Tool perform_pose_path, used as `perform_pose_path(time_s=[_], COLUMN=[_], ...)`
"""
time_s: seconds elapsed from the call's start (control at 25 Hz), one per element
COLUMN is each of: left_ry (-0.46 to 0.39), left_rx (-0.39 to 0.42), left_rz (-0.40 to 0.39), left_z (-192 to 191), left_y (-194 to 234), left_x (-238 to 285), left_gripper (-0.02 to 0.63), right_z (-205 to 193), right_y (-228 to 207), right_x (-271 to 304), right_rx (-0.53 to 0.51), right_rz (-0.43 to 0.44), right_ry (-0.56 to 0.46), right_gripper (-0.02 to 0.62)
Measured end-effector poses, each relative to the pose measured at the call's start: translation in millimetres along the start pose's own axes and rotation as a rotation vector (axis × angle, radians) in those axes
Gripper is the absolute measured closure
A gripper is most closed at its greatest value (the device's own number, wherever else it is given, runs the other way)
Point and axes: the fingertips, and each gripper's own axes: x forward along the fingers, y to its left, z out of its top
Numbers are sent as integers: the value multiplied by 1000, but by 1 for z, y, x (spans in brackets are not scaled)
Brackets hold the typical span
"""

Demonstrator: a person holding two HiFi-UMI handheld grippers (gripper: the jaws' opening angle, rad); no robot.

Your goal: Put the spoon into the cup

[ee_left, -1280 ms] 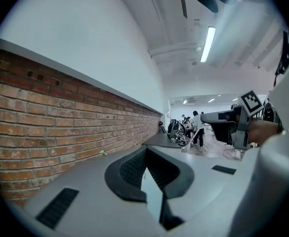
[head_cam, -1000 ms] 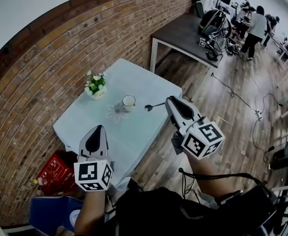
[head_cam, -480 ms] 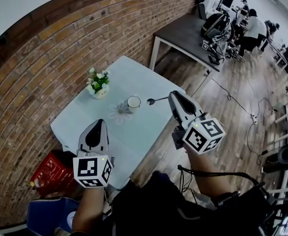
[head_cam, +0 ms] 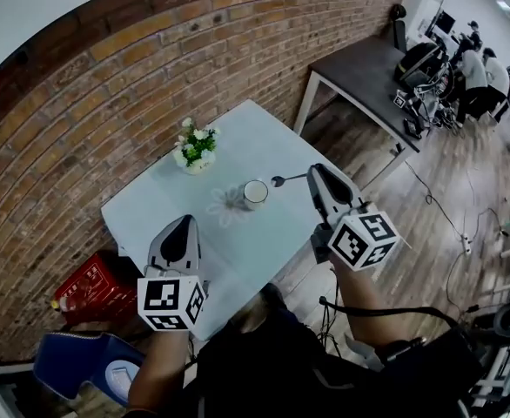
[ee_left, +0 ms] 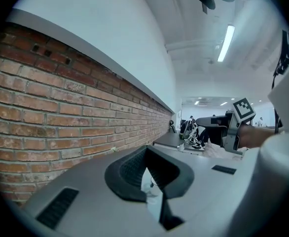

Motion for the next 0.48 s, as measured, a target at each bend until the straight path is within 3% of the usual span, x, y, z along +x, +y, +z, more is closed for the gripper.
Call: perform_pose_path(time_s=[0.48], left_ry=[15], left_rx=[12], left_rz=[165], left_z=[-8], left_y=[-7], left_x=[31], left_gripper=[597], right_z=[-30], right_y=[-43], right_x=[68], right_rx=[-19], right_rz=[176], right_ry=[96], right_gripper=[540])
